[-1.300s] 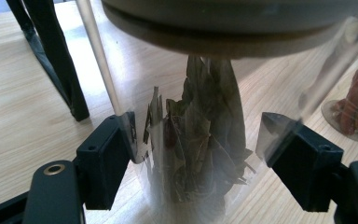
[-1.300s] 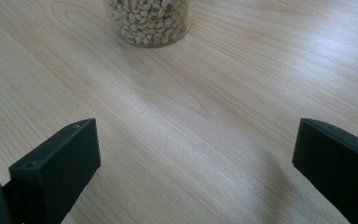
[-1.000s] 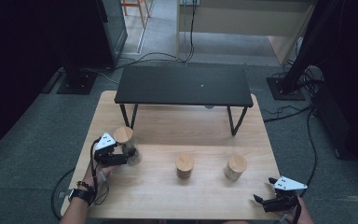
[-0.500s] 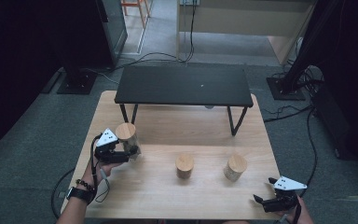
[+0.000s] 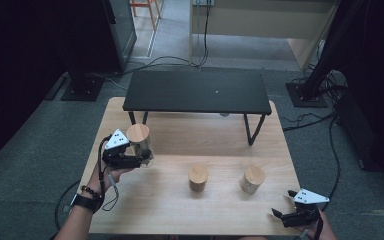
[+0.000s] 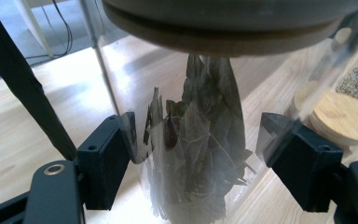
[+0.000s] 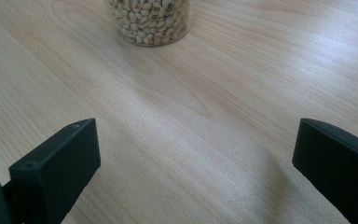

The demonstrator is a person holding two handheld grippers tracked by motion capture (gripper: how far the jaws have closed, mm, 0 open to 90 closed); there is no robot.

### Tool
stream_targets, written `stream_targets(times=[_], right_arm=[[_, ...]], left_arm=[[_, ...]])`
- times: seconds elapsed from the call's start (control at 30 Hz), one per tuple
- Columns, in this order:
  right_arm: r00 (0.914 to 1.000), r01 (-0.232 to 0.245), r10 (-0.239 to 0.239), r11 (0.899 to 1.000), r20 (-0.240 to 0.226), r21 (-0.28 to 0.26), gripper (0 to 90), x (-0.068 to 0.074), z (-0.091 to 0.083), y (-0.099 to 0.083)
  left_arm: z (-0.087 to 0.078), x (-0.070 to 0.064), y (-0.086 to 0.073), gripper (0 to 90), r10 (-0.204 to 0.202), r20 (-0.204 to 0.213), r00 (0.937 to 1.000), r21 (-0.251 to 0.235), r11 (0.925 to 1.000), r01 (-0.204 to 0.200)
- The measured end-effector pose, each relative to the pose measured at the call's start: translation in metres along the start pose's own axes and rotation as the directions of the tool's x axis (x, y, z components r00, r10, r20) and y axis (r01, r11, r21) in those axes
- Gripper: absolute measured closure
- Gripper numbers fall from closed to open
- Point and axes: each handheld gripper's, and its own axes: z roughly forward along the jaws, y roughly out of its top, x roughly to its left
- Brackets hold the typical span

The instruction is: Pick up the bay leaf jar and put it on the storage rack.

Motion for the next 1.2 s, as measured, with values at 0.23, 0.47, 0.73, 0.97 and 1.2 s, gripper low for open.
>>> stream_targets(times=[0.23,0.47,0.73,0.97,1.2], right_arm=[[1.0000,-0.001,0.001,1.000,-0.001,0.000,0.6,0.000,0.000,0.000],[1.0000,0.000,0.000,1.000,-0.006,0.002,0.6,-0.001,0.000,0.000],[1.0000,0.000,0.000,1.000,-0.001,0.004,0.1,-0.001,0.001,0.001],[1.0000,0.001,-0.001,1.000,0.001,0.009,0.0,0.000,0.001,0.002],[1.0000,0.005,-0.005,1.000,0.000,0.011,0.0,0.000,0.001,0.002]], left_arm=[[-0.002,0.003,0.020,25.3,0.004,0.008,1.0000,0.003,1.0000,-0.004],[0.000,0.005,0.035,25.3,-0.002,0.011,0.9999,-0.007,1.0000,0.002],[0.004,0.006,0.054,25.3,0.005,0.016,0.9999,-0.018,0.9998,-0.005],[0.005,0.005,0.069,25.3,0.009,0.012,0.9999,-0.023,0.9997,-0.009],[0.006,0.003,0.082,25.2,0.020,0.011,0.9997,-0.021,0.9996,-0.020]])
